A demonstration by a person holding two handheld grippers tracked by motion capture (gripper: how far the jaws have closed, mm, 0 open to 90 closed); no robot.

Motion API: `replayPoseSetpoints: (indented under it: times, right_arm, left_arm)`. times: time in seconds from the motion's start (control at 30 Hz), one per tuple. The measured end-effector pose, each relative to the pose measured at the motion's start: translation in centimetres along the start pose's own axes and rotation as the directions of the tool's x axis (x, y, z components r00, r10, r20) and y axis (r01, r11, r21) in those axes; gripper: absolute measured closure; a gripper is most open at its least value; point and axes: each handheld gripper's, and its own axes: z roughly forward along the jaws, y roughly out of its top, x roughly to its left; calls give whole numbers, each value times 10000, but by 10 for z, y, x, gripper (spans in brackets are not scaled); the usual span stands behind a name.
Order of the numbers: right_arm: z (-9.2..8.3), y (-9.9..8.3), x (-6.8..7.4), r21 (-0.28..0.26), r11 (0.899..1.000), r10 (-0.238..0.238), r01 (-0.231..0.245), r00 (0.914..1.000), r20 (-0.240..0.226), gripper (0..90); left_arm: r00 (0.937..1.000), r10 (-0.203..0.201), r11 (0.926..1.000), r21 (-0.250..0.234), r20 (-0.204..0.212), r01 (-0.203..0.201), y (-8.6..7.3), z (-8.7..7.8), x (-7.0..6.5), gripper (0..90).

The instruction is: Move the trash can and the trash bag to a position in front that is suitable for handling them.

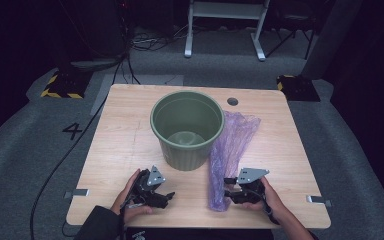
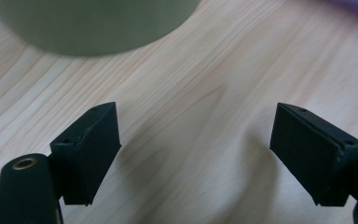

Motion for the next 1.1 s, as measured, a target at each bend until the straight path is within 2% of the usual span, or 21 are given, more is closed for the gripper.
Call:
replayPoseSetpoints:
  times: [0.03, 0.07, 0.1, 0.13, 0.17, 0.2, 0.27, 0.33, 0.4, 0.47, 0.53, 0.57, 0.6, 0.63, 0.67, 0.7, 0.73, 0.83, 0.9, 0.97, 1.1]
  right_arm:
    - [4, 3, 3, 12, 10000, -24, 24, 10000, 20, 471]
    - [6, 4, 5, 18, 10000, -93, 93, 10000, 31, 456]
    - [6, 4, 5, 18, 10000, -93, 93, 10000, 31, 456]
    - [9, 7, 8, 69, 9999, -139, 138, 9998, 151, 397]
    - [9, 7, 8, 69, 9999, -139, 138, 9998, 151, 397]
    - [12, 9, 10, 52, 9999, -145, 143, 9995, 276, 354]
    - [12, 10, 11, -51, 9999, -129, 131, 9993, 345, 332]
    - [12, 10, 11, -76, 9999, -82, 85, 9992, 397, 323]
    - [10, 9, 10, -58, 9999, -81, 85, 9987, 507, 348]
    - [10, 8, 10, -53, 9999, -120, 123, 9986, 524, 349]
    - [10, 8, 9, -111, 9999, -7, 13, 9987, 511, 351]
    - [10, 8, 9, -109, 9999, -50, 56, 9987, 500, 347]
    - [10, 8, 9, -109, 9999, -50, 56, 9987, 500, 347]
    - [9, 8, 9, -92, 9999, -77, 81, 9987, 500, 348]
    - [9, 7, 9, -63, 9999, -117, 120, 9989, 447, 342]
    - [9, 7, 9, -63, 9999, -117, 120, 9989, 447, 342]
    - [7, 6, 6, -132, 9999, -1, 8, 9988, 486, 342]
    - [5, 6, 4, -231, 9995, 228, -215, 9981, 571, 342]
    - [4, 6, 3, -258, 9994, 234, -218, 9979, 609, 338]
    - [4, 6, 4, -246, 9996, 158, -141, 9977, 666, 331]
    - [1, 7, 4, -326, 9994, 125, -104, 9978, 654, 325]
  left_arm:
    - [10000, 9, 9999, -131, 65, -8, 3, -1, -4, 158]
    - [9995, -249, 9987, -445, 171, 256, 9, -2, -11, 165]
    - [9995, -249, 9987, -445, 171, 256, 9, -2, -11, 181]
    - [9990, -354, 9979, -543, 257, 367, 12, -1, -14, 185]
    - [9985, -390, 9972, -629, 392, 414, 16, -1, -18, 185]
    - [9977, -276, 9966, -752, 620, 322, 22, 0, -25, 173]
    - [9978, -90, 9959, -888, 663, 149, 30, 4, -34, 168]
    - [9977, -3, 9958, -913, 685, 65, 35, 6, -37, 168]
    - [9944, 43, 9945, -1047, 1054, 68, 45, 14, -45, 167]
    - [9930, 42, 9945, -1044, 1182, 82, 48, 17, -48, 168]
    - [9898, 439, 9957, -865, 1352, -324, 53, 25, -55, 182]
    - [9837, 798, 9943, -823, 1609, -672, 56, 30, -61, 203]
    - [9837, 798, 9943, -823, 1609, -672, 56, 30, -61, 197]
    - [9816, 958, 9936, -750, 1652, -844, 57, 35, -64, 197]
    - [9816, 1165, 9921, -632, 1515, -1080, 59, 42, -68, 212]
    - [9816, 1165, 9921, -632, 1515, -1080, 59, 42, -68, 220]
    - [9789, 1535, 9873, -613, 1350, -1464, 59, 49, -71, 242]
    - [9768, 1737, 9838, -661, 1253, -1665, 59, 55, -71, 299]
    - [9758, 1727, 9839, -706, 1343, -1645, 59, 56, -71, 361]
    - [9725, 1728, 9845, -557, 1559, -1660, 58, 60, -67, 384]
    - [9723, 1698, 9853, -446, 1606, -1647, 56, 59, -62, 402]
